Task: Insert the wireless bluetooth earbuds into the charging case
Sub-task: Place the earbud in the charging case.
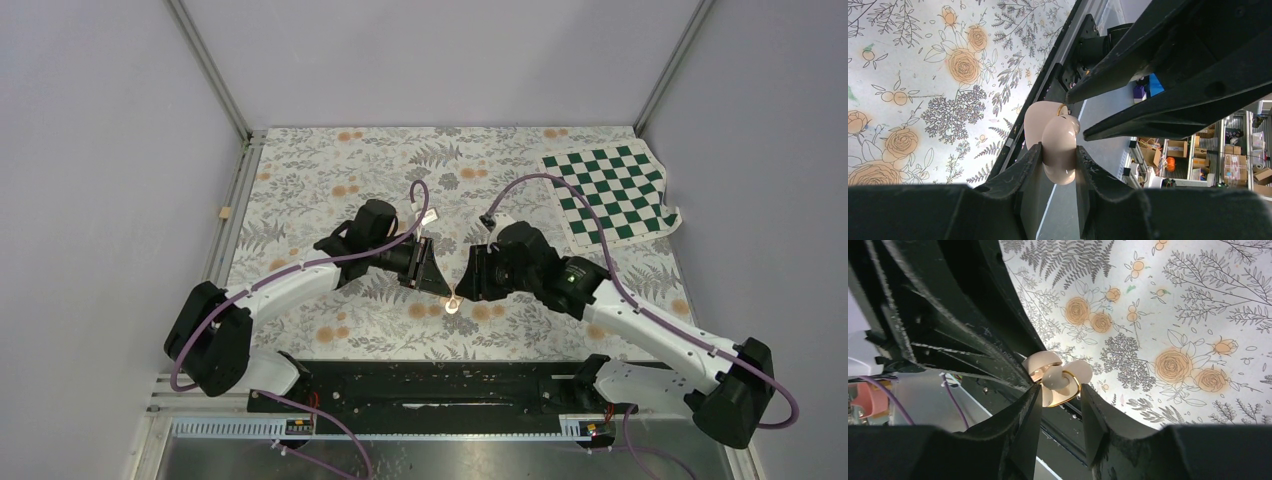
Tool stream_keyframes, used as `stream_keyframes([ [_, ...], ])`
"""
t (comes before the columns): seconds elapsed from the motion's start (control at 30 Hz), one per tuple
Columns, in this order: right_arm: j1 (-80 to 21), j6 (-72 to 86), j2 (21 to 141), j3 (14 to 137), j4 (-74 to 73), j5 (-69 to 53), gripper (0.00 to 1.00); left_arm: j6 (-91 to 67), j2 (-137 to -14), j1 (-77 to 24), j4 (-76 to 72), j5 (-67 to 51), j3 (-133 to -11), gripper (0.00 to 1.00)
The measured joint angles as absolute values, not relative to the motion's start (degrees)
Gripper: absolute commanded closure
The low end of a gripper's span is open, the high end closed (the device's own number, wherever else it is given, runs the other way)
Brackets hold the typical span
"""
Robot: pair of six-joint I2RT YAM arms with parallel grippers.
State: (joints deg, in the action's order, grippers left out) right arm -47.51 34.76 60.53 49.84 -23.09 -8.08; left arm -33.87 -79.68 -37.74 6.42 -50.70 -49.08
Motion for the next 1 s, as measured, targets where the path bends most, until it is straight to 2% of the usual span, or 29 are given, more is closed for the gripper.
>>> stream_keyframes([
  [0.6,-50.9,33.7,63.7,53.9,-25.1,-2.8,0.6,-33.4,-79.7,-37.7,6.8,-50.6,-49.2,1.0],
  [0.7,-51.6,33.3,64.7,55.1,-25.9,-1.9,0.65,-33.4,-79.7,-37.7,6.8,-50.6,-49.2,1.0],
  [0.93,-52.7,32.4,65.7,55.8,-28.4,0.6,0.65,-33.4,-79.7,-37.7,6.9,-50.5,-49.2,1.0],
  [1.0,-52.9,32.2,65.9,56.1,-28.6,0.7,0.69,-33.3,-79.7,-37.7,6.9,-50.5,-49.2,1.0],
])
